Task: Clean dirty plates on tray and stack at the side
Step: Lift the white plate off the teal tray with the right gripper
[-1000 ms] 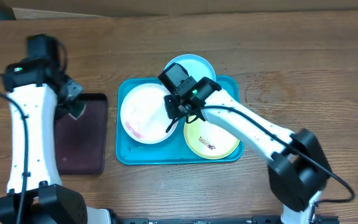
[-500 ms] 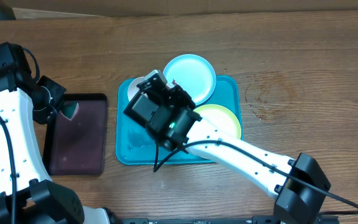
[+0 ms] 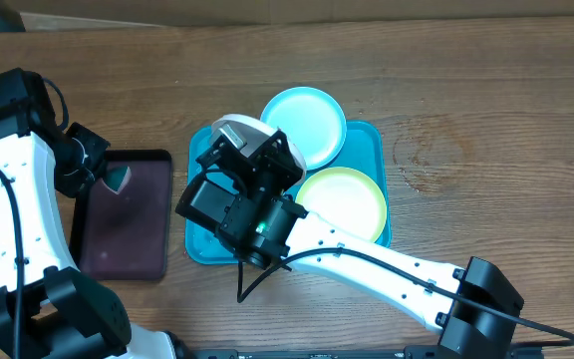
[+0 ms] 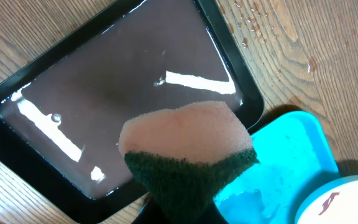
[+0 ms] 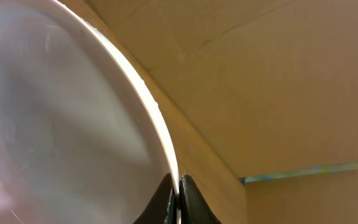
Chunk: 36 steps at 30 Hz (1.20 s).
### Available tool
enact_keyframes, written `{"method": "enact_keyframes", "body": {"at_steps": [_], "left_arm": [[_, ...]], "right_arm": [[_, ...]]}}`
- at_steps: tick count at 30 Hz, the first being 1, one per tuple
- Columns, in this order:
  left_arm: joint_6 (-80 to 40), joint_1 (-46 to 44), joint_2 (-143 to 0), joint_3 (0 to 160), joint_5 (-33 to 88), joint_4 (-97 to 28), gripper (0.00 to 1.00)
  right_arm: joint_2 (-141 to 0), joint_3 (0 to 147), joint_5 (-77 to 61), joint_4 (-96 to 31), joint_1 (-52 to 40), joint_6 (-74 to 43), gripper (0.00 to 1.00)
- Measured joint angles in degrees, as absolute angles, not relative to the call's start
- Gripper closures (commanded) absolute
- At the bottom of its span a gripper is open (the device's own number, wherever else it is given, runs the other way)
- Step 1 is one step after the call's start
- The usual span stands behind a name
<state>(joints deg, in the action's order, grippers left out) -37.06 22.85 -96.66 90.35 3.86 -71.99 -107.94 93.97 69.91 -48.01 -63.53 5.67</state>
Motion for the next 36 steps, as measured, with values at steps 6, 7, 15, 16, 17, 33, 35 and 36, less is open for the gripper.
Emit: {"method": "enact_keyframes", "body": {"at_steps": [6, 7, 15, 16, 17, 33, 35, 36], "left_arm": [[-37.1, 22.9, -96.7, 90.3, 3.9, -72.0, 0.96], [-37.1, 22.9, -96.7, 90.3, 3.9, -72.0, 0.96], [-37.1, 22.9, -96.7, 90.3, 3.9, -72.0, 0.96], [-37.1, 22.9, -96.7, 90.3, 3.9, -72.0, 0.96], [-37.1, 22.9, -96.7, 90.3, 3.9, -72.0, 0.96], [-36.6, 22.9, -96.7, 90.3, 3.9, -72.2, 0.96], [-36.2, 22.9, -96.7, 90.3, 3.9, -72.0, 0.96], [-36.2, 22.9, -96.7, 90.3, 3.9, -72.0, 0.96]], "right_arm": [[-107.9, 94.0, 71.2, -47.6, -63.5, 6.4, 0.96], [-107.9, 94.0, 71.3, -47.3, -63.5, 6.4, 0.96], [-107.9, 94.0, 69.1, -45.4, -63.5, 6.4, 0.96], [-107.9, 94.0, 67.8, -45.4, -63.5, 6.4, 0.96], [-107.9, 94.0, 66.6, -45.4, -63.5, 6.4, 0.96], [-107.9, 94.0, 51.4, -50.1, -62.4, 4.6, 0.96], [-107.9, 94.0, 50.9, -53.1, -62.3, 4.1, 0.96], [-107.9, 94.0, 51.0, -53.5, -62.3, 3.4, 0.96]]}}
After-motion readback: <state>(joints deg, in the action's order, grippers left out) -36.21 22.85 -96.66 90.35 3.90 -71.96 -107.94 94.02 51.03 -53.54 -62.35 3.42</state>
